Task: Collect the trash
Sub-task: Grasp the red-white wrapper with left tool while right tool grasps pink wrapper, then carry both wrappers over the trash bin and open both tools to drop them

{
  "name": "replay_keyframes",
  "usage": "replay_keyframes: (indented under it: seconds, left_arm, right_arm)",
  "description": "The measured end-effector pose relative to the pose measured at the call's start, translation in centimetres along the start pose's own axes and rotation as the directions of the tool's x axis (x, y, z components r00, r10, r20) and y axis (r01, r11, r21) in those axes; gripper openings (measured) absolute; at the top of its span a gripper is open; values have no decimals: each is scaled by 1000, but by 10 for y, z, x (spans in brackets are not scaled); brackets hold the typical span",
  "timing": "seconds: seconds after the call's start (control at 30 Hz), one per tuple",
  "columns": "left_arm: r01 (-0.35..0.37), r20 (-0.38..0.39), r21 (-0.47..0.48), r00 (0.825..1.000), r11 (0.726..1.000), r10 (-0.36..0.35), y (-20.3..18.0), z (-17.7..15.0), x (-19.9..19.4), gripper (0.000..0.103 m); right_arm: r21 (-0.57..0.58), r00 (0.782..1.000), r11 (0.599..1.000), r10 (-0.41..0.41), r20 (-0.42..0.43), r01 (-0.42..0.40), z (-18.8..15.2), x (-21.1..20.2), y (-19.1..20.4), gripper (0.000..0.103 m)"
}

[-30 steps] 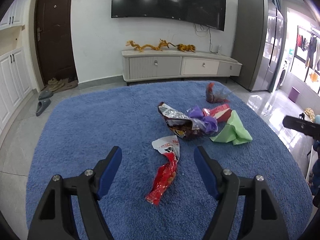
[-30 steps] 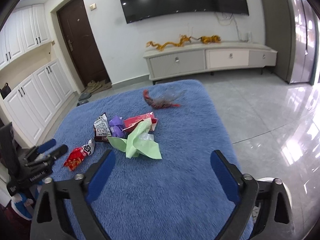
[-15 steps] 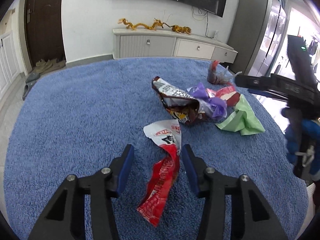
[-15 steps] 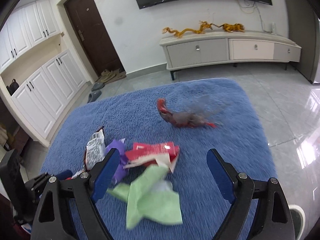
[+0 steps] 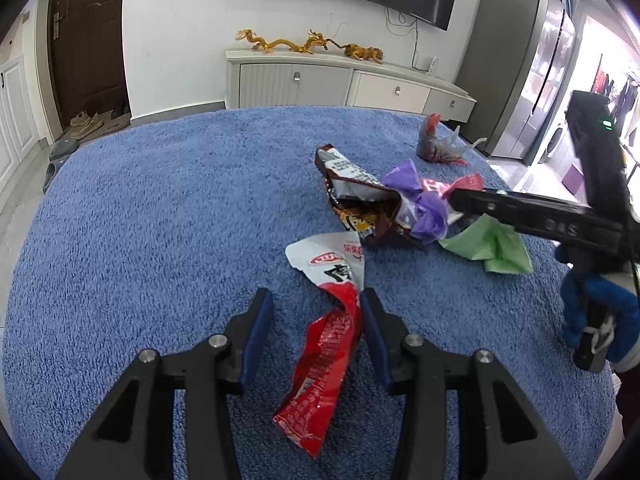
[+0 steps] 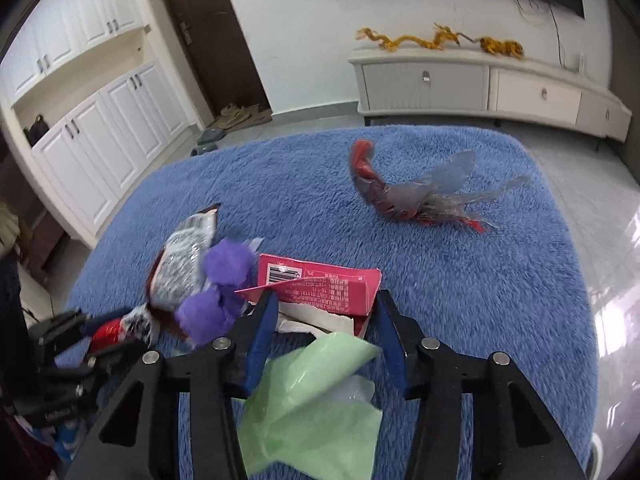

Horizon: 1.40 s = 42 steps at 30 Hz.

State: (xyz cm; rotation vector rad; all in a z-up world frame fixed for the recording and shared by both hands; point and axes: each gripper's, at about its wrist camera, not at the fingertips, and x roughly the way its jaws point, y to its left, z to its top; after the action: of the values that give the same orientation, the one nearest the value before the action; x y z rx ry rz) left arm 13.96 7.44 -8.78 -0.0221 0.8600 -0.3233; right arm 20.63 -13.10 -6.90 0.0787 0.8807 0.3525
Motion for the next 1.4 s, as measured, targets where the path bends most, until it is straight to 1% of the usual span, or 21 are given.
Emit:
replay_keyframes:
  seconds: [0.03, 0.07, 0.1, 0.13, 0.17, 0.23, 0.47, 0.7, 0.87, 1.03, 1.13, 1.3, 1.4]
  left_arm:
    - [0, 0, 4, 1000, 1000, 0, 0, 0, 0, 35]
    - [0, 1, 9, 1000, 1000, 0, -2, 0, 0, 33]
    - [2, 2, 13, 1000, 1000, -2, -4, 0, 0, 29]
    - [3, 3, 16, 1000, 1000, -3, -5, -1, 0, 27]
    - [1, 6, 18, 1000, 1000, -1, -7, -1, -1, 25]
    - [-3, 16, 18, 1000, 1000, 3, -9, -3, -5, 22]
    - [-9, 36, -15, 999, 1000, 9, -9, -13, -22, 21]
    - [-21, 81, -8, 996, 1000, 21, -13, -19, -54, 21]
    - [-8, 126, 18, 992, 1000, 5, -30, -13, -80, 21]
    - [43, 162, 86, 985, 995, -56, -71, -3, -97, 21]
    - [86, 164, 142, 980, 986, -109, -106, 2, -100, 21]
    - [186, 130, 233, 967, 954, -220, -175, 12, -92, 21]
    - [244, 85, 289, 957, 926, -278, -222, 17, -79, 21]
  right_arm:
    - [-6, 1000, 1000, -2, 7, 2, -3, -5, 1, 48]
    - [-12, 1000, 1000, -5, 19, 6, -5, -12, 3, 35]
    - [-15, 1000, 1000, -7, 27, 8, -7, -17, 4, 33]
    - [-11, 999, 1000, -8, 37, 9, -7, -22, 4, 32]
    - [-7, 999, 1000, -8, 48, 8, -7, -26, 4, 24]
    - [-7, 998, 1000, -13, 69, 13, -6, -36, 6, 24]
    - [-62, 993, 998, -24, 113, 31, -6, -64, 26, 22]
    - [-97, 983, 995, -5, 184, 24, 1, -101, 48, 22]
    - [-109, 973, 994, -4, 233, 30, -8, -130, 63, 22]
    - [-90, 962, 994, -39, 269, 66, -22, -164, 57, 22]
    - [-57, 952, 993, -84, 294, 105, -35, -190, 41, 22]
    - [32, 925, 979, -199, 324, 199, -62, -239, -7, 22]
    - [96, 907, 961, -278, 318, 261, -80, -263, -44, 22]
